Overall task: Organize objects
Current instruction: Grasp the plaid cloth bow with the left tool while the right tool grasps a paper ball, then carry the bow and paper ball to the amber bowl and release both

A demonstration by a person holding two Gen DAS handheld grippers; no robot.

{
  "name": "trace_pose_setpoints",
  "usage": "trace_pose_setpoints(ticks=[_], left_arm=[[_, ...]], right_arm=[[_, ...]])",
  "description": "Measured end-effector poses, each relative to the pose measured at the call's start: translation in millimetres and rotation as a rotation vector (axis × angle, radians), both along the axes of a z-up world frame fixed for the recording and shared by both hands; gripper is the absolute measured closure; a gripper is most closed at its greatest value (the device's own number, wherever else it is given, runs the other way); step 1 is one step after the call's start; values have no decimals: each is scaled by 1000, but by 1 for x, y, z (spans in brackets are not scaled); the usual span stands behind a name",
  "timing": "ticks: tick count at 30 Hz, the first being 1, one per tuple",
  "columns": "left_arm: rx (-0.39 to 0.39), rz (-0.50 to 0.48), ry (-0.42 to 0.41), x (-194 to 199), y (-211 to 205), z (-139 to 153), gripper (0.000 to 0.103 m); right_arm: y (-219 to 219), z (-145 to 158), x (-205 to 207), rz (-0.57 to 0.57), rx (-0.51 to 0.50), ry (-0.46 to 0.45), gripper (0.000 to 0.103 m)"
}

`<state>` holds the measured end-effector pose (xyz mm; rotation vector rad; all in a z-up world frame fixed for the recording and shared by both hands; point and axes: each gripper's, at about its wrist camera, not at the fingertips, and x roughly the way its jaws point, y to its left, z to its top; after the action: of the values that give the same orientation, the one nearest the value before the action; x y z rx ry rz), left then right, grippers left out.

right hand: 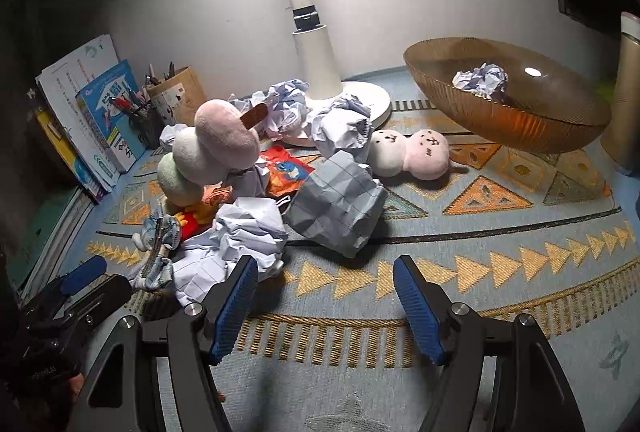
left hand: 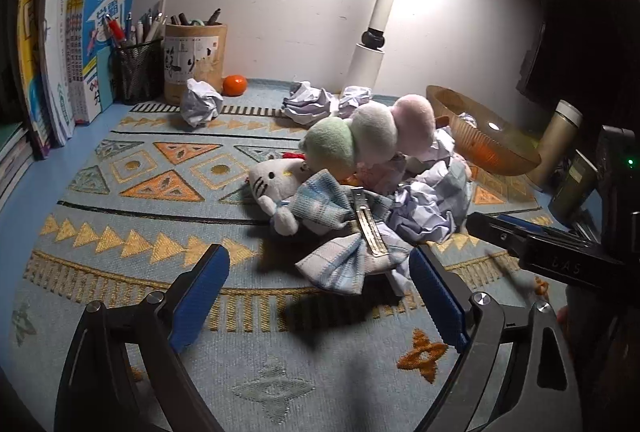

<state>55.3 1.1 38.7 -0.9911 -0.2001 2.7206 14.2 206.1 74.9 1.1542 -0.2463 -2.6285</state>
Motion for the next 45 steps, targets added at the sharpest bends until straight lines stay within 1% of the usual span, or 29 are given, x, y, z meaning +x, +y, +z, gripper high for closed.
trace_pose_setpoints(ticks=[2, 3, 4, 5, 6, 8, 10, 11, 12, 13, 15, 16, 17, 20, 21, 23, 26, 30, 34, 35, 37, 39, 43, 45], left_arm=[[-19, -33, 10, 0, 10, 5, 14], [-43, -48, 9, -2, 17, 7, 14], [-66, -62, -2, -6, 23, 7, 17], [-77, -81, -12, -9, 27, 5, 26], [-86, -93, -26, -13, 31, 3, 30], [-105, -88, -57, -21, 35, -4, 40], [-94, -87, -74, -25, 35, -10, 43], [-86, -88, -81, -27, 35, -13, 49], [-78, -89, -85, -29, 34, -14, 51], [-70, -89, -87, -30, 34, -15, 55], [-65, -90, -88, -31, 33, -17, 56], [-61, -93, -88, -30, 33, -17, 59], [-49, -102, -88, -30, 33, -17, 66], [-39, -104, -75, -28, 30, -15, 77], [-31, -106, -70, -26, 29, -14, 78], [0, -107, -57, -22, 24, -11, 91], [47, -100, -38, -12, 13, -2, 91], [78, -93, -12, 4, 0, 9, 91], [95, -125, -25, 16, 3, 9, 91], [97, -140, -28, 19, 7, 9, 91], [114, -184, -41, 22, 19, 7, 91], [144, -245, -55, 22, 33, 6, 91], [252, -386, -110, 14, 64, 2, 91], [310, -472, -172, 6, 76, -7, 91]], right_arm=[[-9, 3, -7, 72, -42, -25, 34], [-13, 4, -11, 91, -48, -30, 34], [-16, 4, -15, 97, -41, -37, 34], [-20, 2, -20, 102, -34, -51, 34], [-23, 0, -24, 112, -36, -64, 34], [-26, -5, -31, 111, -36, -84, 34], [-28, -10, -38, 104, -35, -99, 34], [-29, -12, -41, 103, -39, -108, 37], [-30, -14, -44, 108, -47, -117, 39], [-30, -16, -47, 114, -53, -124, 42], [-32, -21, -51, 118, -46, -136, 48], [-34, -23, -52, 126, -47, -140, 55], [-34, -24, -52, 131, -50, -138, 57], [-31, -21, -46, 135, -54, -112, 58], [-29, -18, -42, 135, -57, -98, 58], [-26, -8, -32, 134, -59, -68, 58], [-17, 9, -14, 108, -30, -26, 58], [4, 20, 12, 56, 60, -1, 58], [22, 11, 30, -24, 188, -42, 58], [30, 6, 34, -40, 204, -53, 58], [44, -1, 40, -74, 211, -71, 58], [57, -6, 43, -105, 196, -87, 58], [75, -5, 49, -145, 175, -90, 57], [76, -4, 52, -155, 173, -84, 57]])
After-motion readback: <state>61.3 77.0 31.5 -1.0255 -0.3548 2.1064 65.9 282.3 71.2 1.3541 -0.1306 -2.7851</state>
